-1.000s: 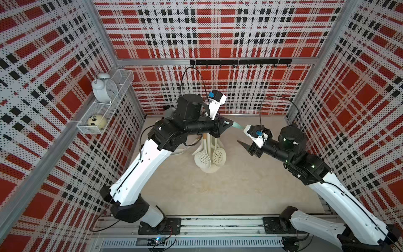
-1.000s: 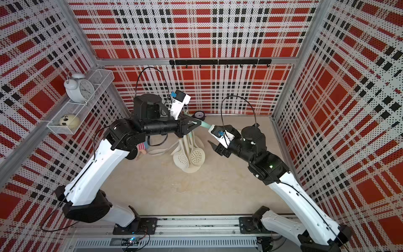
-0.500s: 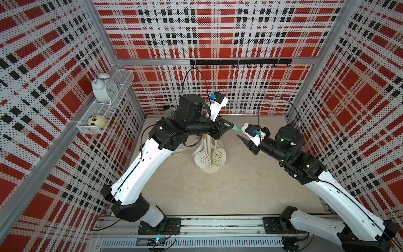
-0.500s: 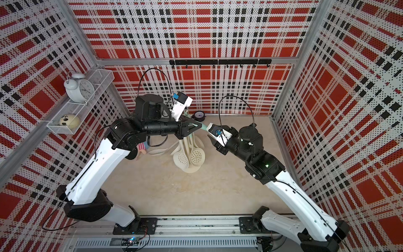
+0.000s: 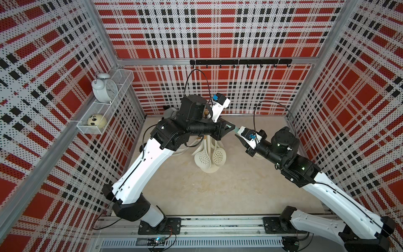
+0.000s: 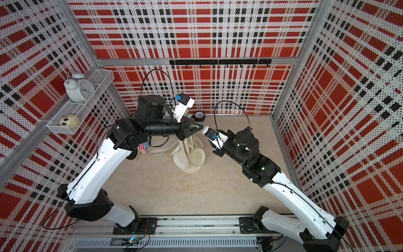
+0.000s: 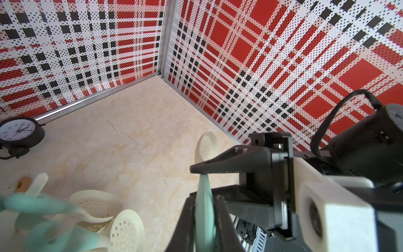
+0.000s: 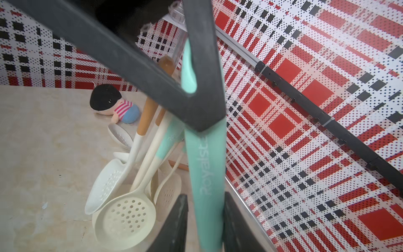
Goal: Hang the skimmer on the kitchen utensil rack
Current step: Pick up the skimmer from the center of the board.
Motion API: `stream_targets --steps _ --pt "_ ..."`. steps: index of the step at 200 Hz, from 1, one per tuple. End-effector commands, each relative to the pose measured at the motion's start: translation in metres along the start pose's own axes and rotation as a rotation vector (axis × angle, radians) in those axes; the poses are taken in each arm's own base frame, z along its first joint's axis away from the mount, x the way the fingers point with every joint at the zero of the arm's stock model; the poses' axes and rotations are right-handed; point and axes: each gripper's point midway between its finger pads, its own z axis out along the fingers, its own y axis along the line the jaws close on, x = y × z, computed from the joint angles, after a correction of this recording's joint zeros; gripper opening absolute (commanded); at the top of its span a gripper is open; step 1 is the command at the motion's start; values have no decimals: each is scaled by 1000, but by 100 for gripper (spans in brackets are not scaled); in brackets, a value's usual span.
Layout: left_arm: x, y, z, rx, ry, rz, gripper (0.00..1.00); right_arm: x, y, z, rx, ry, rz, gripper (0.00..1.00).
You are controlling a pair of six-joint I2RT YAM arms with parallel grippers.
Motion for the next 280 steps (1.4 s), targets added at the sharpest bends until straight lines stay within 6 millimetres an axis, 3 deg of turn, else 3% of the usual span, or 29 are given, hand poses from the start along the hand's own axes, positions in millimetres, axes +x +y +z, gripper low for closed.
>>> stream_targets --steps 1,57,84,103,104,112,145,152,180,211,212,216,246,280 --pt "-14 -12 -8 34 -46 32 0 -9 -7 -6 37 -29 -6 30" --pt "-12 -11 -5 32 -38 29 0 -14 -6 -7 34 -66 12 22" --pt "-15 -10 -6 21 -47 24 0 -16 -3 -10 22 -87 42 8" --pt "-18 -8 -6 13 -56 18 0 -12 -1 -15 22 -90 42 8" --pt "-18 -8 -6 13 -58 18 0 -15 -2 -16 26 -102 69 0" --pt "-20 -8 -7 10 -67 17 0 -18 -4 -20 34 -129 115 0" --pt "-44 -14 -28 8 -193 57 62 -16 -5 -22 33 -120 300 0" --pt "-52 -14 -39 -2 -244 69 66 -12 -5 -21 37 -107 352 0" --pt "-70 7 -93 -78 -460 58 67 8 -1 -13 46 -41 539 0" --pt "-61 41 -149 -150 -630 17 67 7 0 -1 30 -9 612 0" --pt "-60 42 -150 -152 -632 17 67 11 4 -2 18 13 675 0" --pt "-55 48 -153 -166 -632 16 67 13 18 0 -51 46 727 0" --pt "-30 86 -163 -239 -627 -53 66 18 43 16 -178 188 787 0" --pt "-10 106 -157 -271 -605 -70 66 23 64 26 -201 295 745 0"
